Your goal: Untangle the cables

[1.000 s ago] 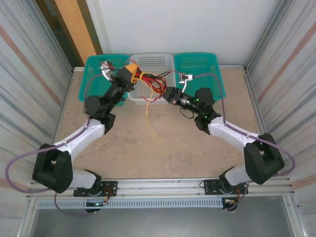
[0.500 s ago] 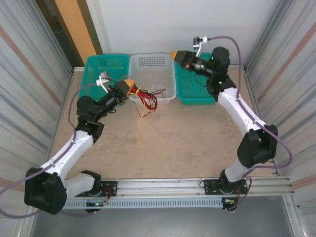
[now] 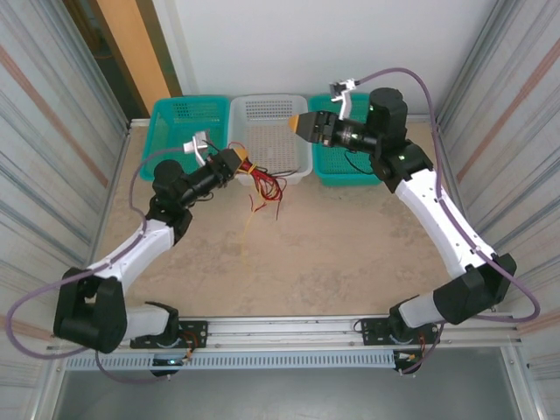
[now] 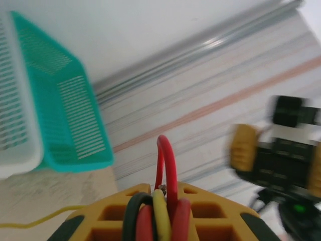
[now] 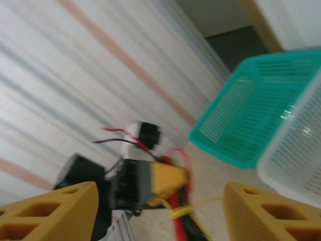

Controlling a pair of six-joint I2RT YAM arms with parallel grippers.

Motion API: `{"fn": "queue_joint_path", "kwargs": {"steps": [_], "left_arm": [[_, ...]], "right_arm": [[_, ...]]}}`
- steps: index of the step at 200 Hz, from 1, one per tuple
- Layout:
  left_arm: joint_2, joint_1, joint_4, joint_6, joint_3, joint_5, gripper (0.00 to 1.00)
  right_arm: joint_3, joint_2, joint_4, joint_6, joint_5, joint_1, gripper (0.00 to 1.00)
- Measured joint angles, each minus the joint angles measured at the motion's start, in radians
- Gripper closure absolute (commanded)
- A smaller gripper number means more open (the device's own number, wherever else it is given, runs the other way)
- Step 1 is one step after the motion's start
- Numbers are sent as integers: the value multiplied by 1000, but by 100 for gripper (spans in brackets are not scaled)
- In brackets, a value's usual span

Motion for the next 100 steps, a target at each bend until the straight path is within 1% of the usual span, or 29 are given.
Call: {"fn": "queue_joint_path", "kwargs": {"steps": [21, 34, 59, 88, 100], "left_arm": [[87, 0, 258, -54, 48, 69, 100], [115, -1, 356, -49, 87, 125, 100], [125, -16, 461, 3, 154, 209, 100], [164, -56, 533, 18, 251, 251, 100], [185, -84, 539, 18, 304, 269, 100]], "right_arm": [[-82, -2, 2, 87, 6, -77, 28], [-103, -2, -23, 156, 22, -92, 28], [-108, -2, -43, 309, 35, -75, 28], [-165, -4, 26, 476, 34, -18, 28], [-174, -4, 46, 515, 32, 3, 30]]}}
